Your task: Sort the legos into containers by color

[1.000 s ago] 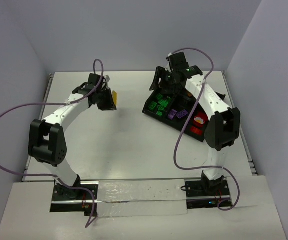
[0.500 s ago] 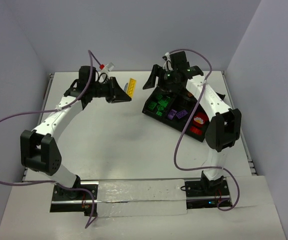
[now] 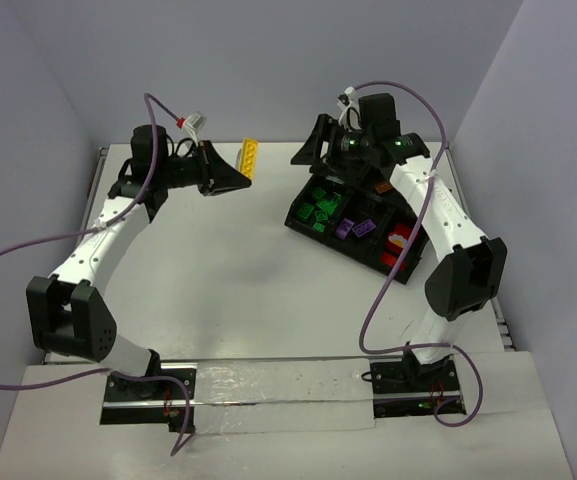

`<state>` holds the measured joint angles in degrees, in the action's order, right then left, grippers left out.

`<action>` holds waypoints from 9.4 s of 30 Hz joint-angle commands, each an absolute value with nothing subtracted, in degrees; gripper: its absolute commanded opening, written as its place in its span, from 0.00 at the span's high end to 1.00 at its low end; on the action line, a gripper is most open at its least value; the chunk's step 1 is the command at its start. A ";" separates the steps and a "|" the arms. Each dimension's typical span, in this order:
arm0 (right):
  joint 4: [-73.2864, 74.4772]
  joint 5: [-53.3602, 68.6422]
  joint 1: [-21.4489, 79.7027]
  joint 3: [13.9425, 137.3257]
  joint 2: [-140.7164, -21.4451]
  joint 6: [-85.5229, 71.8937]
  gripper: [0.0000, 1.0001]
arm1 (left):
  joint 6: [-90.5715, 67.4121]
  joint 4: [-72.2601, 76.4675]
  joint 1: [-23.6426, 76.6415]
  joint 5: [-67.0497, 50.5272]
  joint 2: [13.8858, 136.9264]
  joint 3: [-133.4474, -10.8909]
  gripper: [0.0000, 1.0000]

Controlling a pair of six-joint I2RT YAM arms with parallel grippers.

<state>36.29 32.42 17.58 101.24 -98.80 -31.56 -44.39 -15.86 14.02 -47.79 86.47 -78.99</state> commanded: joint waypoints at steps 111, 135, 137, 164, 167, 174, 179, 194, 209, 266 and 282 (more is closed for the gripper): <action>33.60 52.09 26.53 109.66 -118.78 -46.63 1.00 | 18.07 -35.64 33.61 -27.80 75.19 -60.86 1.00; 45.32 -6.71 8.97 83.05 -90.84 -27.42 1.00 | 4.19 -33.96 34.01 -24.99 88.54 -79.32 1.00; 44.94 -5.98 9.05 82.85 -91.38 -27.36 1.00 | 1.52 -36.53 35.12 -21.54 92.28 -83.26 1.00; 32.52 21.62 11.04 84.87 -86.86 -24.90 0.28 | -2.49 -32.58 37.09 -17.55 91.55 -84.07 1.00; 32.41 26.34 13.85 86.45 -88.18 -25.60 0.28 | -2.80 -32.32 37.09 -17.84 91.90 -84.45 1.00; 23.97 35.27 17.43 83.94 -90.25 -36.96 0.26 | -2.99 -32.07 37.09 -16.79 92.38 -84.90 1.00; 15.82 39.51 19.37 81.16 -90.82 -42.67 0.23 | -3.08 -31.86 37.09 -16.70 92.46 -84.81 1.00; 13.85 37.74 20.83 80.17 -95.76 -42.52 0.24 | -1.84 -31.90 37.09 -16.78 92.37 -85.78 1.00; 11.92 39.83 20.74 80.16 -97.13 -43.72 0.92 | -2.69 -31.44 37.09 -16.86 93.04 -86.52 1.00; 44.55 -28.31 -7.89 92.05 -86.78 -31.89 1.00 | -28.66 -39.85 20.94 11.07 93.74 -91.90 0.01; 41.39 -19.68 -10.81 96.97 -103.81 -35.25 0.97 | -26.84 -40.17 20.65 12.94 93.07 -90.65 0.01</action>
